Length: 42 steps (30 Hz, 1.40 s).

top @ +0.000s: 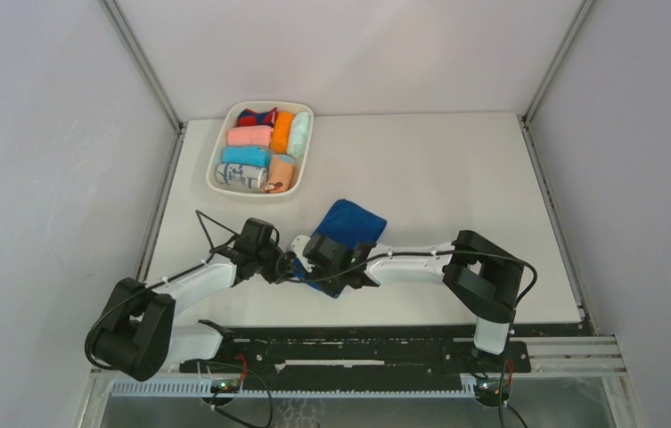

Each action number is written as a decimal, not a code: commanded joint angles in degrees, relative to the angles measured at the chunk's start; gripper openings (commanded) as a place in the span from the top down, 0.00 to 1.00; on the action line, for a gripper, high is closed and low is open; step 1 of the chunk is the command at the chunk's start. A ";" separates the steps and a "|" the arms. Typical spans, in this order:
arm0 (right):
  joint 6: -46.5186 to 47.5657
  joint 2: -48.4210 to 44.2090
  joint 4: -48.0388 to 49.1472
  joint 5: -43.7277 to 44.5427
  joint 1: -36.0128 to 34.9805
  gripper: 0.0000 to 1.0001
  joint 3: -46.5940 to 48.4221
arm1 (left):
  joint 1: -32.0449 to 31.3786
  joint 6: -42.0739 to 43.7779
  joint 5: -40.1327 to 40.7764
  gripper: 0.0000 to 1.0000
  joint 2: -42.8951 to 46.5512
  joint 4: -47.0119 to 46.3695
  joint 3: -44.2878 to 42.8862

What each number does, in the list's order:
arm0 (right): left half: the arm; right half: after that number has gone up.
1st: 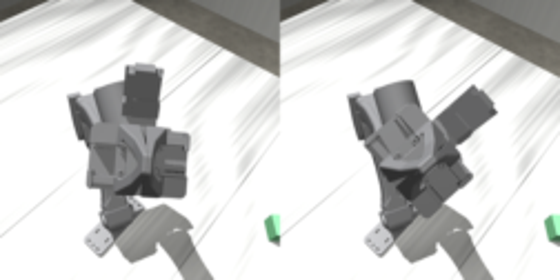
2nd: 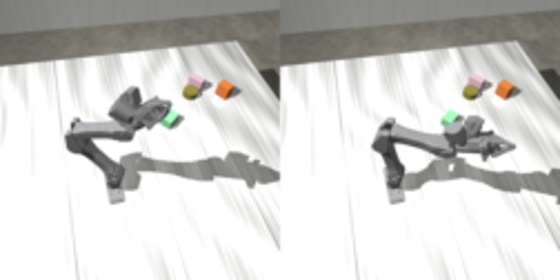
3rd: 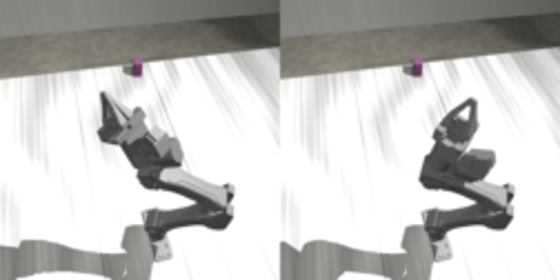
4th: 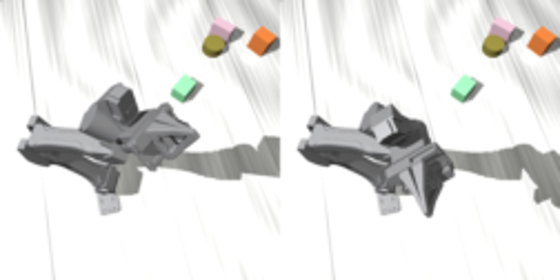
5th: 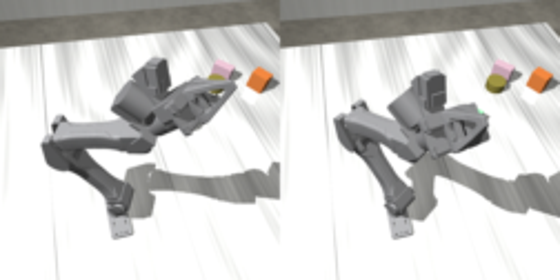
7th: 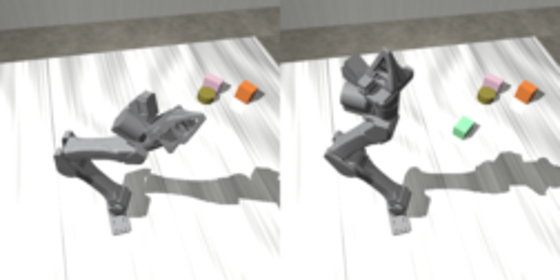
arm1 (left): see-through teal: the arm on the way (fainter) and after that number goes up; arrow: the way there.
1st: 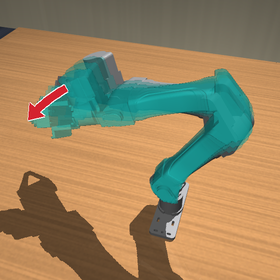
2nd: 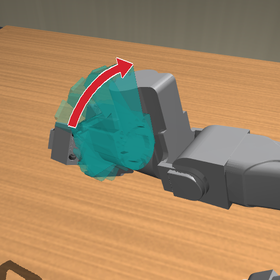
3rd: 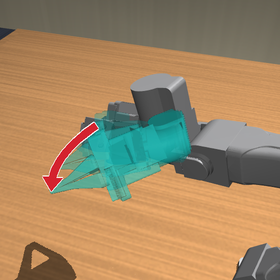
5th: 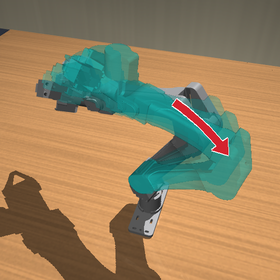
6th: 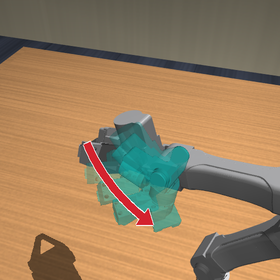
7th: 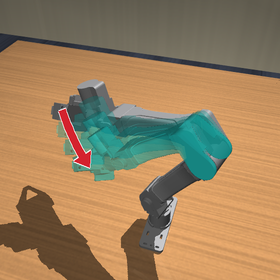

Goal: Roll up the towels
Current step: Roll the towel at the center of the board.

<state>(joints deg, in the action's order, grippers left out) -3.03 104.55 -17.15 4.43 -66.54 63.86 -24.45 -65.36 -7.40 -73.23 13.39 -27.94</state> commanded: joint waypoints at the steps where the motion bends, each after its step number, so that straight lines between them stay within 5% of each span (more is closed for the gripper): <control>1: -4.92 -0.83 0.65 -24.84 4.53 1.00 -2.25 | 1.25 0.87 5.33 0.72 5.86 6.40 1.31; 8: -16.77 1.59 15.95 -45.87 14.05 1.00 -8.43 | 1.99 -0.32 6.41 0.40 16.31 7.82 3.40; 13: -29.98 6.45 33.76 -59.01 21.27 1.00 -15.33 | 1.95 -0.34 4.18 0.30 21.12 7.20 5.79; 18: -41.80 11.69 48.07 -64.32 25.17 1.00 -19.21 | 1.48 -2.18 0.30 0.28 25.38 3.57 9.29; 24: -46.89 17.25 52.76 -66.07 27.09 1.00 -20.51 | 0.97 -4.77 -1.13 0.28 25.46 -2.75 11.58; 34: -45.16 18.98 48.87 -65.10 27.87 0.99 -19.58 | -2.08 -5.93 -1.02 0.28 15.64 -8.99 8.62; 42: -42.36 16.78 45.29 -63.72 27.59 0.97 -18.81 | -2.84 -5.24 2.73 0.46 9.49 -8.94 8.08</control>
<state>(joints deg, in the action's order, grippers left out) -50.06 120.73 35.70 -63.46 -38.98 45.39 -26.76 -71.33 -7.51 -61.39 4.86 -17.74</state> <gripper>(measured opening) 0.022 0.590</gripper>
